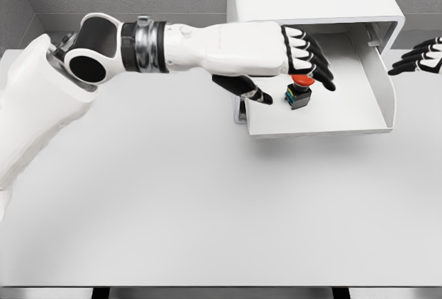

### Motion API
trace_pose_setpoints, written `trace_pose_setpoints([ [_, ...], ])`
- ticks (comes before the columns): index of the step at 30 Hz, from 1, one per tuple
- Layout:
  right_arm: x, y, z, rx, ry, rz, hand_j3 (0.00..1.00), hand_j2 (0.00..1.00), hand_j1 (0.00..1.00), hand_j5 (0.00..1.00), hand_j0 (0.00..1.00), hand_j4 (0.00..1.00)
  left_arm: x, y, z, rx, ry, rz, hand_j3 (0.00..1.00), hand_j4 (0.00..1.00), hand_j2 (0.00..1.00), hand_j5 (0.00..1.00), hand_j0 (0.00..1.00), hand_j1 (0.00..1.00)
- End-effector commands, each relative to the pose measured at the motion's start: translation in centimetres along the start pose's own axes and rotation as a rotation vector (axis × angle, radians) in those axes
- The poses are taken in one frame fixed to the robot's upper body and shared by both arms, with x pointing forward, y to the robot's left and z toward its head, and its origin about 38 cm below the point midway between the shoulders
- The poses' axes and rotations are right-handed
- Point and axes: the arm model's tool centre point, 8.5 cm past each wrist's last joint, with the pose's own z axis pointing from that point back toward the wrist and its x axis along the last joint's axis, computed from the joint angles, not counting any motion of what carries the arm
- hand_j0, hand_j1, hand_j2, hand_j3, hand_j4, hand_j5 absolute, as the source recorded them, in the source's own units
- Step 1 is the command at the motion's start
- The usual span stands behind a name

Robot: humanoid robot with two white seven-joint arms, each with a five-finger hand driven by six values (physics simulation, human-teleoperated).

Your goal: Slide open multi-storey tabletop storage cabinets and put open load switch and slide close multi-storey tabletop storage cabinets

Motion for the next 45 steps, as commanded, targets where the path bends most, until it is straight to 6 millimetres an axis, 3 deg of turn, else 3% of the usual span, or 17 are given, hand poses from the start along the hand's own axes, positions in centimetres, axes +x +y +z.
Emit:
trace_pose_setpoints([
  [1, 0.2, -0.5, 0.1, -0.032, -0.003, 0.003, 1.00, 1.00, 1.00, 1.00, 1.00, 1.00, 2.8, 2.0, 5.3, 0.041, -0.043, 0.076, 1.00, 1.00, 1.00, 1.00, 1.00, 1.00],
  [4, 0.7, -0.4, -0.7, -0.046, -0.033, -0.004, 1.00, 1.00, 1.00, 1.00, 1.00, 1.00, 3.2, 2.6, 13.6, 0.043, 0.096, 0.191, 1.00, 1.00, 1.00, 1.00, 1.00, 1.00],
  [7, 1.2, -0.2, -2.2, -0.087, -0.074, -0.020, 1.00, 1.00, 1.00, 1.00, 1.00, 1.00, 3.6, 0.1, 18.3, 0.011, 0.218, 0.295, 1.00, 1.00, 1.00, 1.00, 1.00, 1.00],
  [9, 1.4, 0.5, -2.8, -0.081, -0.088, -0.036, 1.00, 1.00, 1.00, 1.00, 1.00, 1.00, 3.6, -1.5, 18.6, 0.006, 0.228, 0.332, 1.00, 1.00, 1.00, 1.00, 1.00, 1.00],
  [13, 1.7, 1.3, -3.8, -0.074, -0.113, -0.058, 1.00, 1.00, 1.00, 1.00, 1.00, 1.00, 3.6, -2.4, 19.2, -0.006, 0.248, 0.350, 1.00, 1.00, 1.00, 1.00, 1.00, 1.00],
  [18, 2.1, 2.9, -4.9, -0.087, -0.138, -0.106, 1.00, 1.00, 1.00, 1.00, 1.00, 1.00, 3.7, -2.4, 19.1, -0.005, 0.245, 0.353, 1.00, 1.00, 1.00, 1.00, 1.00, 1.00],
  [31, 2.4, 5.0, -5.3, -0.101, -0.162, -0.201, 1.00, 1.00, 1.00, 1.00, 1.00, 1.00, 3.7, -2.3, 19.2, -0.002, 0.244, 0.356, 1.00, 1.00, 1.00, 1.00, 1.00, 1.00],
  [45, 2.9, 5.7, -6.5, -0.132, -0.191, -0.233, 1.00, 1.00, 1.00, 1.00, 1.00, 1.00, 3.6, -2.5, 19.1, -0.002, 0.243, 0.361, 1.00, 1.00, 1.00, 1.00, 1.00, 1.00],
])
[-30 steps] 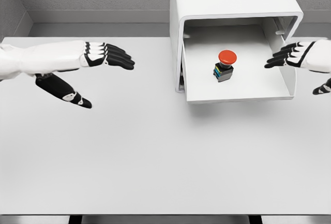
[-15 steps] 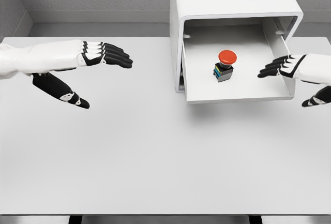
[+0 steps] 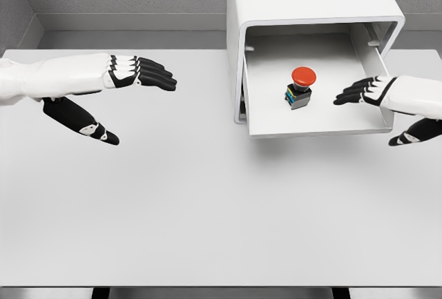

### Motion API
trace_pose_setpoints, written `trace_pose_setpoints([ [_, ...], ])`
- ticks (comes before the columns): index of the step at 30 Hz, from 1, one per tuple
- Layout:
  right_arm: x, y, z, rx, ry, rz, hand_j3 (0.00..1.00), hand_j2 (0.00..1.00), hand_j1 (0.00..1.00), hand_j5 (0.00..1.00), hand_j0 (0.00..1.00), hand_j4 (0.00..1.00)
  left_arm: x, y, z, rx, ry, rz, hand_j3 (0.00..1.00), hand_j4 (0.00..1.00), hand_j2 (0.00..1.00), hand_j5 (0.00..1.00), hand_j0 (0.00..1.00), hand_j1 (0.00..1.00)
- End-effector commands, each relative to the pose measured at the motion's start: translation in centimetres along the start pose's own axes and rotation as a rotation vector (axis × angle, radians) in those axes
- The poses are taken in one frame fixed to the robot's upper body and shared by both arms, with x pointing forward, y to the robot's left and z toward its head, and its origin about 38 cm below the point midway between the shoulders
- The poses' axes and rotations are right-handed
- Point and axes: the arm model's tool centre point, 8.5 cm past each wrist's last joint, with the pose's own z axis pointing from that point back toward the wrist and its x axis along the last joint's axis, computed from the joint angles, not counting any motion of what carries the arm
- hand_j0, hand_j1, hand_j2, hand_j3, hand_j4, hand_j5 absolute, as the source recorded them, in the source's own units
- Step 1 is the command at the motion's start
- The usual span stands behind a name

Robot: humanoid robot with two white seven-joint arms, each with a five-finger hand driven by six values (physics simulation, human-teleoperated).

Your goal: Slide open multi-storey tabletop storage cabinets and put open load switch and slide close multi-storey tabletop storage cabinets

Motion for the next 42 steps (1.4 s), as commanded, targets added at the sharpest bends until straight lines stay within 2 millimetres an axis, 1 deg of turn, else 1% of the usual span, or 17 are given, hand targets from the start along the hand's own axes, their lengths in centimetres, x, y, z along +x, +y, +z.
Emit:
trace_pose_setpoints([
  [1, 0.0, -0.1, -0.1, -0.010, -0.004, -0.006, 1.00, 1.00, 1.00, 1.00, 1.00, 1.00, 0.0, 0.1, 0.1, 0.005, 0.001, 0.006, 1.00, 1.00, 1.00, 1.00, 1.00, 1.00],
  [8, 0.3, 0.1, -1.5, -0.026, -0.039, -0.017, 1.00, 1.00, 1.00, 1.00, 1.00, 1.00, 0.0, 0.2, 0.1, 0.007, 0.001, 0.004, 1.00, 1.00, 1.00, 1.00, 1.00, 1.00],
  [22, 0.0, 0.3, -2.2, -0.032, -0.043, -0.019, 1.00, 1.00, 1.00, 1.00, 1.00, 1.00, 0.0, 0.2, 0.1, 0.007, 0.000, 0.005, 1.00, 1.00, 1.00, 1.00, 1.00, 1.00],
  [25, -0.2, 0.4, -2.4, -0.028, -0.037, -0.014, 1.00, 1.00, 1.00, 1.00, 1.00, 1.00, 0.1, 0.2, 0.1, 0.008, 0.000, 0.004, 1.00, 1.00, 1.00, 1.00, 1.00, 1.00],
  [28, -0.9, 0.5, -2.0, -0.030, -0.015, -0.021, 1.00, 1.00, 1.00, 1.00, 1.00, 1.00, 0.1, 0.2, 0.1, 0.008, 0.000, 0.004, 1.00, 1.00, 1.00, 1.00, 1.00, 1.00],
  [35, -1.8, 0.7, -2.5, -0.030, 0.001, -0.020, 1.00, 1.00, 1.00, 1.00, 1.00, 1.00, 0.1, 0.2, 0.2, 0.008, 0.002, 0.004, 1.00, 1.00, 1.00, 1.00, 1.00, 1.00],
  [40, -2.5, 0.8, -2.2, -0.033, 0.023, -0.028, 1.00, 1.00, 1.00, 1.00, 1.00, 1.00, 0.1, 0.2, 0.1, 0.008, 0.000, 0.004, 1.00, 1.00, 1.00, 1.00, 1.00, 1.00],
  [41, -2.4, 0.8, -2.7, -0.031, 0.016, -0.015, 1.00, 1.00, 1.00, 1.00, 1.00, 1.00, 0.1, 0.2, 0.1, 0.008, 0.000, 0.004, 1.00, 1.00, 1.00, 1.00, 1.00, 1.00],
  [42, -2.4, 0.8, -2.8, -0.032, 0.016, -0.015, 1.00, 1.00, 1.00, 1.00, 1.00, 1.00, 0.1, 0.2, 0.1, 0.008, 0.000, 0.004, 1.00, 1.00, 1.00, 1.00, 1.00, 1.00],
])
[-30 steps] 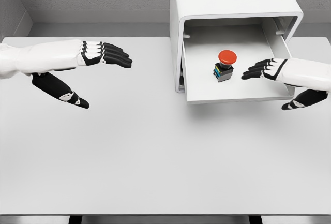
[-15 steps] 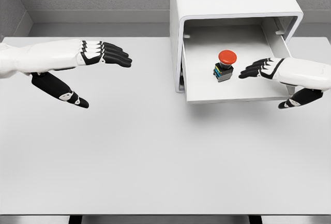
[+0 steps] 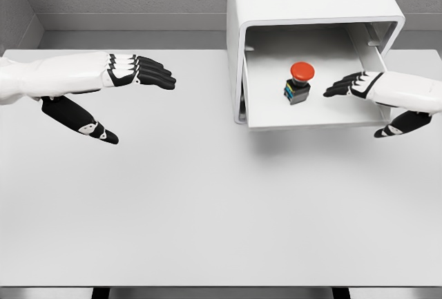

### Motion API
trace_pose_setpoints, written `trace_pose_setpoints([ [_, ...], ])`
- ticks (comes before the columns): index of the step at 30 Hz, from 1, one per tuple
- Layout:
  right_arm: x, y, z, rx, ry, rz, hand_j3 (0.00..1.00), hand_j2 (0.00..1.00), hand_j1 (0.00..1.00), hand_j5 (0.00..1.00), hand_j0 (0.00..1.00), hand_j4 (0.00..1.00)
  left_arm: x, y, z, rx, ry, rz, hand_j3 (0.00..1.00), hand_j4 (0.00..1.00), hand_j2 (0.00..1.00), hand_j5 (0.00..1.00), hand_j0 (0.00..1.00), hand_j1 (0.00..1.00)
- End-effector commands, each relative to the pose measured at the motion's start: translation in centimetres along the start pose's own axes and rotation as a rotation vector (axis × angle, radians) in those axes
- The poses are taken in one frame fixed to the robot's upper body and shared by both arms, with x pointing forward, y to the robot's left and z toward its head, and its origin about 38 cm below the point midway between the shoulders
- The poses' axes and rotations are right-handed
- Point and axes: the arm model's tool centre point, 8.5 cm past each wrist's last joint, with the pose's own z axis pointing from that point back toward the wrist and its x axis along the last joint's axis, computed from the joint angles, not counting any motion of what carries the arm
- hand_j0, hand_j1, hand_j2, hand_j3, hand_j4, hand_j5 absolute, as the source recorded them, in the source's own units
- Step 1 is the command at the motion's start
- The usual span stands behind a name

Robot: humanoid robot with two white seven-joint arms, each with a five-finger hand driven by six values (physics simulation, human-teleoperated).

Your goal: Slide open multi-storey tabletop storage cabinets and put open load switch and slide close multi-storey tabletop storage cabinets

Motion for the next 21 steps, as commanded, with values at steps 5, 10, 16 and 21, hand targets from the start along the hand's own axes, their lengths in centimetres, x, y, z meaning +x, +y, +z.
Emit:
trace_pose_setpoints([
  [5, -0.2, -0.2, -0.9, -0.017, -0.009, -0.003, 1.00, 1.00, 1.00, 1.00, 1.00, 1.00, 0.0, -0.1, -0.1, 0.003, -0.005, 0.010, 1.00, 1.00, 1.00, 1.00, 1.00, 1.00],
  [10, -1.3, -0.6, -1.3, -0.039, 0.012, -0.014, 1.00, 1.00, 1.00, 1.00, 1.00, 1.00, 0.0, -0.1, -0.2, 0.003, -0.006, 0.012, 1.00, 1.00, 1.00, 1.00, 1.00, 1.00],
  [16, -2.0, -0.8, -2.5, -0.046, 0.022, 0.000, 1.00, 1.00, 1.00, 1.00, 1.00, 1.00, 0.0, -0.1, -0.3, 0.004, -0.010, 0.011, 1.00, 1.00, 1.00, 1.00, 1.00, 1.00],
  [21, -3.4, -1.1, -3.4, -0.072, 0.044, -0.022, 1.00, 1.00, 1.00, 1.00, 1.00, 1.00, 0.0, -0.1, -0.3, 0.004, -0.010, 0.011, 1.00, 1.00, 1.00, 1.00, 1.00, 1.00],
])
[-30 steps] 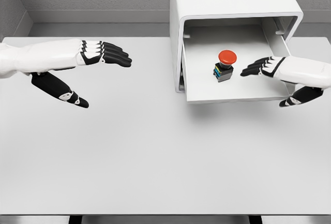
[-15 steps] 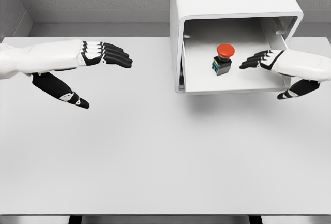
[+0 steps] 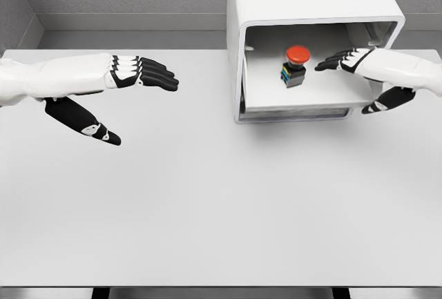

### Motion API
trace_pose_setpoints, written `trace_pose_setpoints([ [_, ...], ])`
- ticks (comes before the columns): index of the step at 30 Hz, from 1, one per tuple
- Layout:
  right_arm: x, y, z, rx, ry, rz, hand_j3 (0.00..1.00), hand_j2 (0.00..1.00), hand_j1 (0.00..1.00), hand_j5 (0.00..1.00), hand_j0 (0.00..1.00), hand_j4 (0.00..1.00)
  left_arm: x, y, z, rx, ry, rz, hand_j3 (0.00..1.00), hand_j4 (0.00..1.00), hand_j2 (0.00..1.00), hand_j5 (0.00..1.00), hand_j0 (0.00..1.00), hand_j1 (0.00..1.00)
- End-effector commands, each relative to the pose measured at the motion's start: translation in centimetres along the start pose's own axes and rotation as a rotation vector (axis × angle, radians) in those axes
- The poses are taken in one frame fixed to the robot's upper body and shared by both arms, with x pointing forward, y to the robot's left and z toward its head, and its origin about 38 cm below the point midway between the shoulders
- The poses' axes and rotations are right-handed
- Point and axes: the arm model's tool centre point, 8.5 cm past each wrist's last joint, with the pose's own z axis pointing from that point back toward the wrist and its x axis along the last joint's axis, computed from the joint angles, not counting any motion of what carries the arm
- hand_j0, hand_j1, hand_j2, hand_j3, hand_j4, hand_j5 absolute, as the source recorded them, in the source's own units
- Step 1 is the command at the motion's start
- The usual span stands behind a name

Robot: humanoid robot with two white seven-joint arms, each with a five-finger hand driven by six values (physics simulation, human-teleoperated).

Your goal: Slide open multi-storey tabletop storage cabinets and put open load switch and slide close multi-storey tabletop storage cabinets

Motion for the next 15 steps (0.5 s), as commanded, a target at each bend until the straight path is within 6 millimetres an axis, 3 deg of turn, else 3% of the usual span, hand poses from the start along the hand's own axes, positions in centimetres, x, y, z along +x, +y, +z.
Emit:
trace_pose_setpoints([
  [1, -1.1, 0.4, -0.2, 0.000, 0.029, -0.014, 1.00, 1.00, 1.00, 1.00, 1.00, 1.00, 0.0, 0.1, 0.0, 0.005, -0.001, 0.006, 1.00, 1.00, 1.00, 1.00, 1.00, 1.00],
  [5, -1.6, 0.4, -1.4, -0.010, 0.035, -0.017, 1.00, 1.00, 1.00, 1.00, 1.00, 1.00, 0.0, 0.1, 0.0, 0.005, -0.001, 0.006, 1.00, 1.00, 1.00, 1.00, 1.00, 1.00],
  [11, -1.3, 0.5, -1.2, -0.004, 0.030, -0.010, 1.00, 1.00, 1.00, 1.00, 1.00, 1.00, 0.0, 0.2, 0.0, 0.007, -0.002, 0.004, 1.00, 1.00, 1.00, 1.00, 1.00, 1.00],
  [15, 0.9, -0.4, -0.1, 0.017, -0.012, 0.051, 1.00, 1.00, 1.00, 1.00, 1.00, 1.00, 0.1, 0.3, 0.0, 0.008, -0.003, 0.002, 1.00, 1.00, 1.00, 1.00, 1.00, 1.00],
])
